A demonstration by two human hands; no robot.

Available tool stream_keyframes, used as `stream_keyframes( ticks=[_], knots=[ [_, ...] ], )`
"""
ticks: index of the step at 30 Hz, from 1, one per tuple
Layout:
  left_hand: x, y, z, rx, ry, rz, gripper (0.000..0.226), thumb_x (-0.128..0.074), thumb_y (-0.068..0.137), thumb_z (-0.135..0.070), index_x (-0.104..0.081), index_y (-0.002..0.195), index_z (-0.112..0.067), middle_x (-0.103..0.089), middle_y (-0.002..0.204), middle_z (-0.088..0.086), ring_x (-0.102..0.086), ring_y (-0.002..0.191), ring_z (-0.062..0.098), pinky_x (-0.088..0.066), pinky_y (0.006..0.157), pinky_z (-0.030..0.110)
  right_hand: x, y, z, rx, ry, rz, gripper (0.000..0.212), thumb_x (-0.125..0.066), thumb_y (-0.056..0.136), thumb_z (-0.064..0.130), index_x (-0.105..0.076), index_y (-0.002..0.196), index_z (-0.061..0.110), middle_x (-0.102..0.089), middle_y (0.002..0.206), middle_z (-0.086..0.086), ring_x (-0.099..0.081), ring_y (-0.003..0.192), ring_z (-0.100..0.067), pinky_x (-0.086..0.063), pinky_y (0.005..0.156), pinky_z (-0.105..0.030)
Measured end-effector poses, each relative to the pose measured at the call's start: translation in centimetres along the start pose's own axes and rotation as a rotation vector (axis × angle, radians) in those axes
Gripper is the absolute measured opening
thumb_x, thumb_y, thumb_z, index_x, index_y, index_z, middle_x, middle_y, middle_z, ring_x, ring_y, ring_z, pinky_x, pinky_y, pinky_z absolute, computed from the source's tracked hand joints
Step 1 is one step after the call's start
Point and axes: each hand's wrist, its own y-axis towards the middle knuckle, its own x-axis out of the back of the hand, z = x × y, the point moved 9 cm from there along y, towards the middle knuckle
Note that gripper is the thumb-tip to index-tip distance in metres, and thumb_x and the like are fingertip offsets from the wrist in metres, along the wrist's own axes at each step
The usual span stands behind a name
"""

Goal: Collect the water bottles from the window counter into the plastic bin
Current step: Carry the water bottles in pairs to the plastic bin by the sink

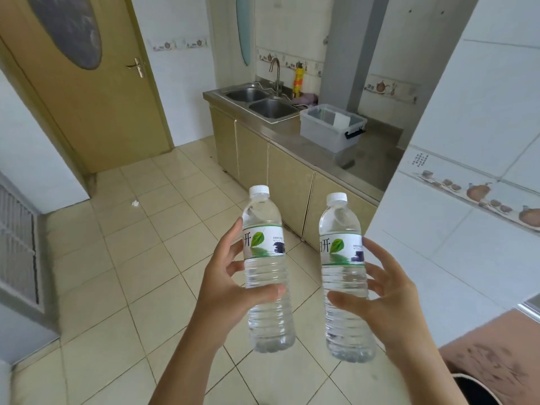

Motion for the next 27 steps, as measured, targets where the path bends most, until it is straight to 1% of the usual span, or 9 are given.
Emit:
stream_keyframes(
  ticks=[3, 7, 12, 15, 17, 19, 23, 25, 27],
  knots=[
    [-0.9, 5.7, -0.4, -0.003, 0.006, 0.043, 0.114, -0.093, 0.042, -0.017, -0.042, 0.133, -0.063, -0.062, 0.13, -0.019, -0.062, 0.113, 0.004, -0.052, 0.083, 0.03, -0.6, 5.0, 0.5, -0.009, -0.003, -0.028, 0.086, -0.086, 0.054, -0.005, -0.055, 0.108, 0.053, -0.074, 0.093, 0.01, -0.068, 0.081, -0.002, -0.054, 0.071, -0.032],
    [-2.4, 12.5, -0.4, -0.021, 0.003, 0.084, 0.111, -0.093, 0.041, -0.019, -0.043, 0.128, -0.067, -0.062, 0.129, -0.021, -0.062, 0.11, -0.001, -0.05, 0.078, 0.025, -0.9, 11.5, 0.9, -0.022, 0.007, -0.042, 0.087, -0.086, 0.055, -0.007, -0.053, 0.113, 0.049, -0.072, 0.087, 0.023, -0.068, 0.076, 0.001, -0.052, 0.066, -0.028],
    [-4.4, 21.3, 0.5, -0.004, -0.015, 0.05, 0.108, -0.094, 0.037, -0.022, -0.043, 0.116, -0.076, -0.064, 0.128, -0.021, -0.063, 0.109, 0.0, -0.051, 0.08, 0.029, -0.6, 20.1, 0.3, -0.015, 0.004, -0.068, 0.088, -0.087, 0.053, -0.003, -0.055, 0.12, 0.045, -0.074, 0.095, 0.01, -0.069, 0.079, -0.003, -0.053, 0.065, -0.027],
    [-6.1, 27.1, 0.8, -0.012, -0.02, 0.045, 0.106, -0.094, 0.037, -0.02, -0.044, 0.112, -0.076, -0.064, 0.127, -0.02, -0.064, 0.109, 0.002, -0.052, 0.079, 0.029, -0.4, 25.9, -0.6, -0.012, 0.013, -0.066, 0.09, -0.088, 0.054, -0.003, -0.054, 0.125, 0.041, -0.074, 0.097, 0.01, -0.069, 0.078, -0.001, -0.051, 0.059, -0.016],
    [-7.4, 31.0, 0.7, -0.013, -0.006, 0.036, 0.105, -0.093, 0.039, -0.018, -0.044, 0.109, -0.078, -0.064, 0.126, -0.021, -0.063, 0.109, 0.003, -0.052, 0.078, 0.028, -0.3, 30.2, -1.1, -0.017, 0.011, -0.061, 0.091, -0.088, 0.054, -0.004, -0.053, 0.125, 0.042, -0.074, 0.097, 0.009, -0.069, 0.077, -0.002, -0.051, 0.059, -0.017],
    [-8.6, 34.8, 0.7, -0.003, -0.001, 0.041, 0.106, -0.094, 0.036, -0.022, -0.044, 0.112, -0.076, -0.064, 0.127, -0.02, -0.063, 0.111, 0.005, -0.052, 0.079, 0.03, -0.4, 34.4, -1.6, -0.028, 0.008, -0.051, 0.091, -0.088, 0.054, -0.002, -0.053, 0.125, 0.042, -0.074, 0.098, 0.009, -0.069, 0.078, -0.001, -0.051, 0.062, -0.02],
    [-10.7, 41.7, 0.5, 0.003, 0.005, 0.046, 0.108, -0.094, 0.038, -0.017, -0.045, 0.118, -0.071, -0.063, 0.126, -0.022, -0.063, 0.104, -0.002, -0.051, 0.075, 0.024, -0.8, 42.0, -1.4, -0.027, -0.009, -0.026, 0.086, -0.089, 0.054, 0.0, -0.051, 0.118, 0.044, -0.067, 0.095, 0.019, -0.062, 0.078, 0.014, -0.046, 0.056, -0.008],
    [-11.8, 45.0, 0.5, 0.007, 0.005, 0.048, 0.11, -0.094, 0.037, -0.018, -0.045, 0.12, -0.07, -0.063, 0.127, -0.021, -0.064, 0.105, -0.003, -0.052, 0.075, 0.024, -0.5, 45.6, -1.4, -0.033, -0.022, -0.029, 0.085, -0.089, 0.054, 0.0, -0.051, 0.113, 0.047, -0.066, 0.096, 0.02, -0.063, 0.08, 0.011, -0.046, 0.057, -0.005],
    [-13.0, 47.9, 0.5, 0.02, -0.001, 0.049, 0.11, -0.095, 0.033, -0.023, -0.045, 0.119, -0.071, -0.063, 0.127, -0.02, -0.063, 0.11, 0.003, -0.056, 0.08, 0.032, -0.2, 48.8, -1.6, -0.035, -0.034, -0.03, 0.086, -0.09, 0.052, 0.002, -0.053, 0.116, 0.045, -0.068, 0.102, 0.018, -0.065, 0.088, 0.004, -0.047, 0.062, -0.007]
  ],
)
